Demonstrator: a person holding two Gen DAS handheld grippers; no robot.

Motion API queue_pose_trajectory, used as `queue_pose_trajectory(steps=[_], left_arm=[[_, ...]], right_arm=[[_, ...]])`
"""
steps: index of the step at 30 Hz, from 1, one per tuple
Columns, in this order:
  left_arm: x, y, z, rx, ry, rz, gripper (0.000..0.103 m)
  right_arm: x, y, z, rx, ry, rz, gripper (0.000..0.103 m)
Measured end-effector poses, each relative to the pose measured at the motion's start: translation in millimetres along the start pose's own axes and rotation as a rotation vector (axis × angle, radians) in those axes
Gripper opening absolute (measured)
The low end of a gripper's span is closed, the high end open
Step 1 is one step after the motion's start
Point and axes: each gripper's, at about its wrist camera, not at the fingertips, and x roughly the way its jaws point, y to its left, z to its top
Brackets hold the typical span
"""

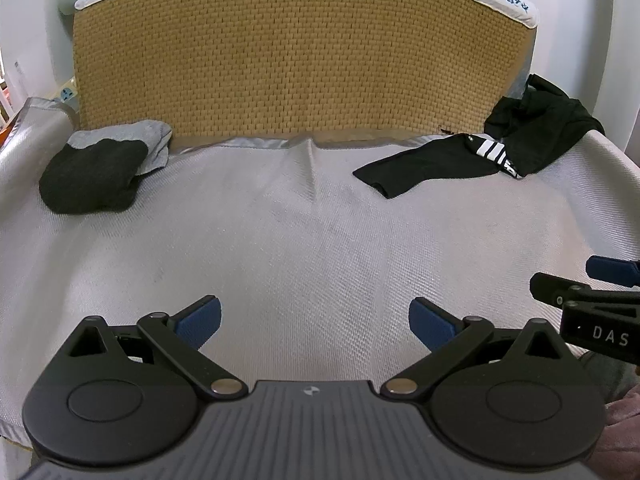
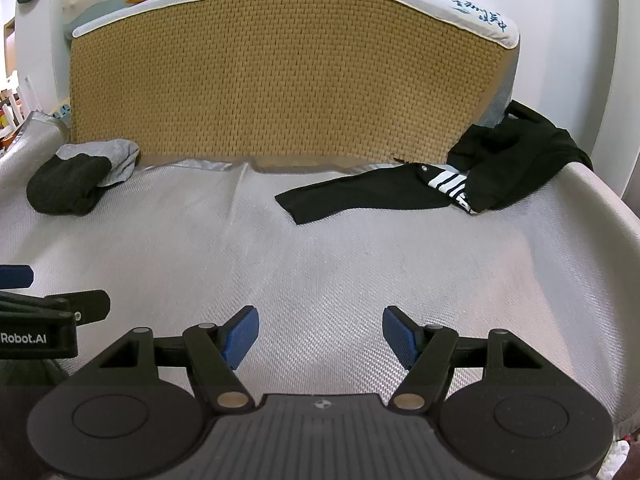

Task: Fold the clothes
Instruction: 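Move both open tools forward toward the black striped garment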

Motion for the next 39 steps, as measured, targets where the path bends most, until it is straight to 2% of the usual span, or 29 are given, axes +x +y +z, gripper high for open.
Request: queue_pose_trajectory(steps=[20, 29, 39], left_arm=[[26, 8, 20, 0.022, -0.029, 0.018, 0.103], [43, 9, 31, 0.011, -0.036, -0.02, 0.103], [62, 1, 43, 0.039, -0.031, -0.02, 0.103]], right_arm=[[30, -2, 10, -0.021, 0.005, 0.007, 0.072], [45, -8, 17, -0.005, 0.014, 0.014, 0.072], [63, -15, 23, 0.001, 0.011, 0.015, 0.072]])
